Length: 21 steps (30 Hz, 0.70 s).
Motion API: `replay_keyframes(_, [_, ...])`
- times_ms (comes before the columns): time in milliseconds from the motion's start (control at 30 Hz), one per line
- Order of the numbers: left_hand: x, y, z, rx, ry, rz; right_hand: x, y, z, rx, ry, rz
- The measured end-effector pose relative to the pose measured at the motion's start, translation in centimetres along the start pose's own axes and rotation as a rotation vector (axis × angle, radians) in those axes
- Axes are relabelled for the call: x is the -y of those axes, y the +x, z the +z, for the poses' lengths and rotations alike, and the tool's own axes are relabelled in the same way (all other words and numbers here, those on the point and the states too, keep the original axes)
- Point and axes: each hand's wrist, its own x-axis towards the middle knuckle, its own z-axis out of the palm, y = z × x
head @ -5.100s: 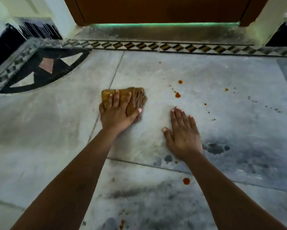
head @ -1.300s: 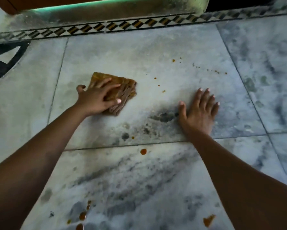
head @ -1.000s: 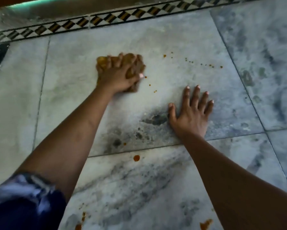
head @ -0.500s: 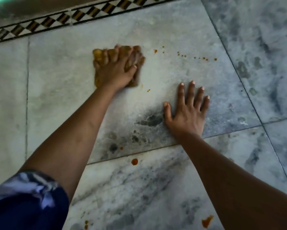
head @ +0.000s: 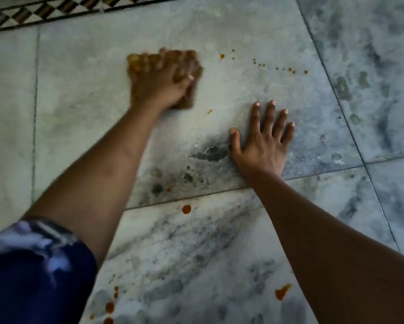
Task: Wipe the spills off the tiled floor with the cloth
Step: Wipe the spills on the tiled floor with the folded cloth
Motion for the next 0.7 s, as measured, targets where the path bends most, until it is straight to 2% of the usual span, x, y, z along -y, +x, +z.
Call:
replay_keyframes(100, [-4.0,-5.3,1.4,0.006,0.097,0.227,0.0,0.0,0.1,-0.021,-0.002,0.001])
replay_keyframes(200, [-0.3,-9.9,1.7,-0.019,0.116,0.355,-0.1,0.1,0.1,-0.02,0.014,-0.005])
replay_keyframes(267, [2.9,-10.3,1.1,-0.014,0.13,0.307,-0.1,0.0,-0.2,-0.024,0.028,-0.005])
replay_keyframes(333, [4.6,-7.8,0.2,0.031,0.111,0.13,0.0,-0.2,0.0,-0.014,0.039,-0.006])
replay_keyframes(400, [3.5,-5.3,-0.2,0.067,0.046,-0.022,-0.1,-0.2,-0.3,-0.008,0.049,-0.023])
replay_keyframes(433, [2.0,-4.9,-0.2,0.072,0.033,-0.032,-0.3,0.1,-0.7,-0.008,0.046,-0.046])
replay_keyframes(500, [-1.6,-5.8,0.5,0.083,0.048,0.066,-1.7,1.0,-1.9,-0.042,-0.002,-0.084])
replay_keyframes(567, [-3.1,-9.3,1.5,0.117,0.072,0.204,-3.9,1.6,-2.5,-0.075,-0.044,-0.022])
replay_keyframes(633, [-1.8,-11.9,2.3,0.079,0.08,0.292,-6.0,1.5,-1.9,-0.06,-0.039,0.093])
replay_keyframes(700, [0.2,-11.0,2.2,0.034,0.116,0.272,-6.9,1.4,-0.9,-0.067,-0.025,0.111])
